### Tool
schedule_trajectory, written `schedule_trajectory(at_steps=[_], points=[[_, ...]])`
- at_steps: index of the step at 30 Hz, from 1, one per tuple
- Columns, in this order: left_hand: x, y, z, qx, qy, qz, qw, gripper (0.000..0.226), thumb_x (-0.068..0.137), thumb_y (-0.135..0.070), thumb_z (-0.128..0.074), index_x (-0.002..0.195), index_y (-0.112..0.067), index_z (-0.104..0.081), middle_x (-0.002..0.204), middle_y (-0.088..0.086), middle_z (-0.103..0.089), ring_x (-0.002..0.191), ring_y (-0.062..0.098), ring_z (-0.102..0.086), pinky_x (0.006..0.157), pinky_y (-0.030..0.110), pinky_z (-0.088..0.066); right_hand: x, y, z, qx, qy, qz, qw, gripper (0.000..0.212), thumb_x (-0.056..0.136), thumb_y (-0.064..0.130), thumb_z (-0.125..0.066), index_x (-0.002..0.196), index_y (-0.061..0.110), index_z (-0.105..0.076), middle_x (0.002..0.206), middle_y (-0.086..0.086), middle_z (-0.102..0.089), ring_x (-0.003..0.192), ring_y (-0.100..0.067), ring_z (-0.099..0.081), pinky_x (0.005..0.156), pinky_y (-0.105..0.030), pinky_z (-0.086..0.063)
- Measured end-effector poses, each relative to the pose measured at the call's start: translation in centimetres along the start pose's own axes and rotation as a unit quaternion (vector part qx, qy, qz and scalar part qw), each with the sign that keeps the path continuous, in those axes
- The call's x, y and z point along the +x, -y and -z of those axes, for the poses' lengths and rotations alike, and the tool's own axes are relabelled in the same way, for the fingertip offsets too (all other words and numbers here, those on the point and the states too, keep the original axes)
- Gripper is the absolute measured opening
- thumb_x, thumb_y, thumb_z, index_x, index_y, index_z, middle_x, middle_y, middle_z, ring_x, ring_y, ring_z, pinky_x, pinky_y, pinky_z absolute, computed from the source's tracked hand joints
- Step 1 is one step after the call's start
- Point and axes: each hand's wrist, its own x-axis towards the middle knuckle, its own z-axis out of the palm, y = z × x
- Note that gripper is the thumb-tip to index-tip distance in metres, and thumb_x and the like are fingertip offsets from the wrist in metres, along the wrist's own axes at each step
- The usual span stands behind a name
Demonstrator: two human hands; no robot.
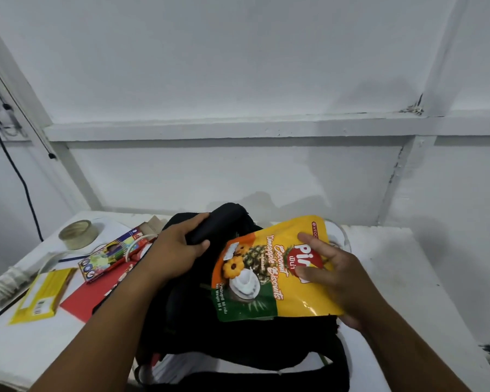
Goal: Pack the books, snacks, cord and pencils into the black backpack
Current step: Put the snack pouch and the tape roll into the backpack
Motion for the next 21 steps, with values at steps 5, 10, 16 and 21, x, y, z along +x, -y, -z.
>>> schedule_trajectory(at_steps=[5, 10, 16, 21], points=[[0.3, -0.8, 0.8, 0.033, 0.004, -0.019, 0.999, 0.060, 0.093, -0.021, -0.068, 0.147, -0.036, -0.047, 0.133, -0.013, -0.060, 0.114, 0.004, -0.053, 0.092, 0.020, -0.035, 2.1, -1.6, -3.9, 0.026, -0.010, -0.002, 1.000, 0.058, 0.075, -0.003, -0.079, 0.114, 0.037, -0.069, 0.107, 0.005, -0.075, 0.096, -0.013, -0.072, 0.082, -0.033, -0.060], [0.1, -0.8, 0.7, 0.028, 0.011, -0.022, 0.999, 0.064, 0.089, -0.023, -0.071, 0.146, -0.038, -0.047, 0.134, -0.014, -0.059, 0.117, 0.004, -0.055, 0.094, 0.019, -0.038, 4.5, -4.0, -7.7, 0.031, -0.090, -0.005, 0.995, 0.060, 0.081, 0.001, -0.077, 0.132, 0.028, -0.061, 0.115, 0.008, -0.065, 0.097, -0.004, -0.065, 0.078, -0.019, -0.057], [-0.1, -0.8, 0.8, -0.013, 0.015, -0.013, 1.000, 0.067, 0.086, -0.018, -0.076, 0.145, -0.037, -0.049, 0.138, -0.014, -0.056, 0.122, 0.006, -0.055, 0.100, 0.021, -0.040, 7.5, -5.8, -12.7, -0.083, -0.108, -0.005, 0.991, 0.065, 0.087, 0.011, -0.074, 0.146, 0.019, -0.047, 0.137, -0.002, -0.057, 0.121, -0.018, -0.057, 0.101, -0.030, -0.049], [-0.1, -0.3, 0.8, -0.046, 0.025, 0.007, 0.999, 0.068, 0.085, -0.016, -0.077, 0.143, -0.040, -0.051, 0.135, -0.016, -0.060, 0.122, 0.003, -0.056, 0.105, 0.027, -0.044, 9.5, -7.2, -14.5, -0.260, -0.109, 0.022, 0.959, 0.060, 0.089, 0.015, -0.073, 0.144, 0.020, -0.048, 0.138, -0.004, -0.048, 0.126, -0.024, -0.051, 0.102, -0.028, -0.045]])
